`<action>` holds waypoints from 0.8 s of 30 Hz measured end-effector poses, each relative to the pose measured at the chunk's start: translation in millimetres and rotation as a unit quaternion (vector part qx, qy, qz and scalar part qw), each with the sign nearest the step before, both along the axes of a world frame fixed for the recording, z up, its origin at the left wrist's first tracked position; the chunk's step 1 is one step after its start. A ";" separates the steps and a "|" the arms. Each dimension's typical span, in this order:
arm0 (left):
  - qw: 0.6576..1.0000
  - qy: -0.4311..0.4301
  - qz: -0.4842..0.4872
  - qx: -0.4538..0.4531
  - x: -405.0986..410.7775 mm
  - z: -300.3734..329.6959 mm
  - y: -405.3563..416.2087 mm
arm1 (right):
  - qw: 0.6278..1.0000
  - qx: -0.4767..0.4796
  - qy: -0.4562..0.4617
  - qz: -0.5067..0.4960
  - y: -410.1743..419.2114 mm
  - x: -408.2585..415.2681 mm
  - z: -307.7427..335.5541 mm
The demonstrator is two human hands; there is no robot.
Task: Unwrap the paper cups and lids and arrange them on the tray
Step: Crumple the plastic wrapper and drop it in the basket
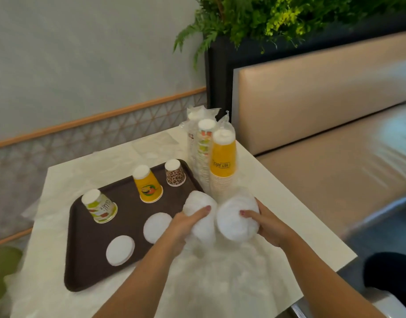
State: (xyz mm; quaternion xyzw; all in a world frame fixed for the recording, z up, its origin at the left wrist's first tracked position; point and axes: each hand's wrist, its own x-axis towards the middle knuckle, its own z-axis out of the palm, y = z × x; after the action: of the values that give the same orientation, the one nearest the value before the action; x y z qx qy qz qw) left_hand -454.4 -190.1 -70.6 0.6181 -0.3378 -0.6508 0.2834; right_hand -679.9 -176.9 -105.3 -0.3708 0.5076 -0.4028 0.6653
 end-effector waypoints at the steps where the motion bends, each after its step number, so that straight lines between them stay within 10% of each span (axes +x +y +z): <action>1: 1.000 0.013 0.015 0.009 -8.0 -7.5 2.7 | 1.000 0.004 -0.002 -0.003 -2.6 -4.1 -4.6; 24: 0.992 -0.011 0.120 0.042 -96.2 -58.0 27.6 | 0.990 -0.056 0.125 0.032 -37.8 -38.9 -34.5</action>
State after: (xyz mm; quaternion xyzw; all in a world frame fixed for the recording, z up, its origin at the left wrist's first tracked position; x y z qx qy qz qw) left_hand -550.6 -162.5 -128.6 0.6723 -0.2368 -0.6192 0.3295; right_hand -718.7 -214.7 -139.8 -0.4713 0.5510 -0.3594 0.5875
